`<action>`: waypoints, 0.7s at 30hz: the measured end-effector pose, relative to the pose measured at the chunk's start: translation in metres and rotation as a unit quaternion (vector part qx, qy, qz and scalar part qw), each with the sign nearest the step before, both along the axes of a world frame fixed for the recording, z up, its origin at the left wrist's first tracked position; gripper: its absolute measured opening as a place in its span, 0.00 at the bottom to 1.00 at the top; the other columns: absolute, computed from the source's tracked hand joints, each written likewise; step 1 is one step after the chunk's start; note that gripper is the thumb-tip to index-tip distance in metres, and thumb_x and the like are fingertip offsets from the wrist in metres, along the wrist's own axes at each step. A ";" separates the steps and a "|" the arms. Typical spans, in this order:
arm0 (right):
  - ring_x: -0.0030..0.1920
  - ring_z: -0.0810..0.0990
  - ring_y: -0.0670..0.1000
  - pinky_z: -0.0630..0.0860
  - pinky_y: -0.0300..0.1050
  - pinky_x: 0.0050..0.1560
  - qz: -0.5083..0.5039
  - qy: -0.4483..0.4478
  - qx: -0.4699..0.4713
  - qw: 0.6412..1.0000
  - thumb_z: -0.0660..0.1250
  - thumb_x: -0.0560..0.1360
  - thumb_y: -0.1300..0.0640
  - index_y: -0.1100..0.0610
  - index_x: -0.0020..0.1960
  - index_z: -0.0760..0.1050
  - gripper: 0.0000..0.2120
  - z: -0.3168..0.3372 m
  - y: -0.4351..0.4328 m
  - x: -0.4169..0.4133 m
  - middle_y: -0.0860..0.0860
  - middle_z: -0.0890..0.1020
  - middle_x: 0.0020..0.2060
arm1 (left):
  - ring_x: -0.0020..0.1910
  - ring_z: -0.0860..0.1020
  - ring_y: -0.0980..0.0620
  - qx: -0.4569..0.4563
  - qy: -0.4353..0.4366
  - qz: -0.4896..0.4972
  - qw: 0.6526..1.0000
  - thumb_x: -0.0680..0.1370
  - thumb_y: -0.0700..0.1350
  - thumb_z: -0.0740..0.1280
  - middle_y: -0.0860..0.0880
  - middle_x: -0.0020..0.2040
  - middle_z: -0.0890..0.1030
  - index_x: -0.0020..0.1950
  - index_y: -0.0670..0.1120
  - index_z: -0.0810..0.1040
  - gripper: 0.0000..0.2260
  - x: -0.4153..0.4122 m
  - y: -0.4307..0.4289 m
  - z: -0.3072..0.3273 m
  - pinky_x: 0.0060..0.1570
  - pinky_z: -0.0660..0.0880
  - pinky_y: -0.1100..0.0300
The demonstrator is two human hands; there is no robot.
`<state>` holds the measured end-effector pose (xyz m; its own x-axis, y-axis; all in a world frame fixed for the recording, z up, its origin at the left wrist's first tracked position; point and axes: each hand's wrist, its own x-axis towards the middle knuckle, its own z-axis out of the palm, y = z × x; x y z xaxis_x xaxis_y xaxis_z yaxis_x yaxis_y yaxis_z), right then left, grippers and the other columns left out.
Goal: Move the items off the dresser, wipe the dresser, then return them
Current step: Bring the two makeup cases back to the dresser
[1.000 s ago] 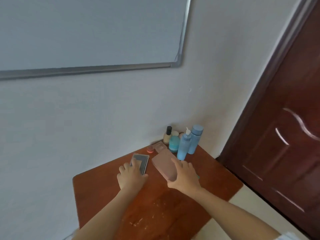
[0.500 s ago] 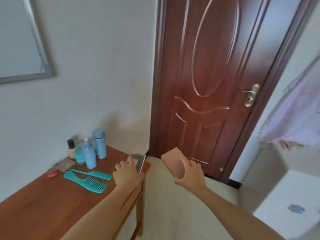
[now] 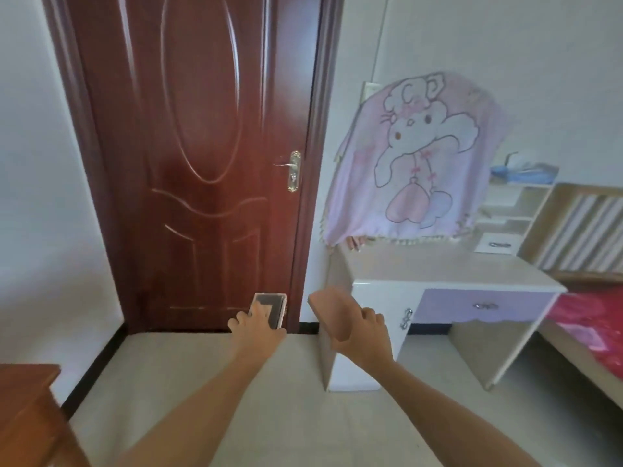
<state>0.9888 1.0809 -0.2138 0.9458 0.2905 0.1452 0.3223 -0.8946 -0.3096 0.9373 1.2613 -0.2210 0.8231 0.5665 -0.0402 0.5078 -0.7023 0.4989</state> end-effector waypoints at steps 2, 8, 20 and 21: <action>0.58 0.68 0.56 0.70 0.46 0.57 -0.040 0.003 0.004 0.999 0.67 0.69 0.45 0.53 0.70 0.56 0.35 0.003 -0.030 0.008 0.55 0.71 0.59 | 0.64 0.66 0.42 -0.003 -0.005 -0.019 1.000 0.72 0.55 0.67 0.41 0.64 0.68 0.70 0.46 0.58 0.32 0.020 -0.030 0.004 0.60 0.67 0.50; 0.58 0.68 0.57 0.68 0.45 0.56 -0.138 0.007 0.014 0.990 0.68 0.67 0.46 0.54 0.69 0.58 0.35 0.009 -0.093 0.034 0.55 0.71 0.59 | 0.62 0.67 0.42 0.010 -0.025 -0.085 0.996 0.72 0.58 0.66 0.41 0.63 0.69 0.69 0.46 0.60 0.31 0.077 -0.090 0.011 0.58 0.68 0.50; 0.56 0.68 0.59 0.65 0.46 0.49 -0.200 0.016 -0.010 0.980 0.69 0.67 0.45 0.55 0.66 0.62 0.33 0.011 -0.143 0.156 0.57 0.70 0.56 | 0.61 0.69 0.42 -0.010 -0.034 -0.161 0.986 0.72 0.54 0.67 0.42 0.61 0.71 0.68 0.45 0.61 0.29 0.226 -0.149 0.006 0.56 0.70 0.50; 0.56 0.68 0.58 0.65 0.46 0.49 -0.201 0.018 -0.017 0.979 0.69 0.67 0.45 0.55 0.66 0.62 0.33 0.011 -0.143 0.172 0.57 0.70 0.56 | 0.60 0.69 0.42 -0.014 -0.035 -0.162 0.986 0.72 0.54 0.67 0.42 0.61 0.71 0.68 0.45 0.61 0.29 0.241 -0.149 0.005 0.56 0.70 0.50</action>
<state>1.1603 0.9374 -0.2030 0.9892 -0.1013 0.1062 -0.0677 -0.9570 -0.2822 1.1785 1.1126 -0.2157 0.9621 0.2724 0.0117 0.2220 -0.8076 0.5463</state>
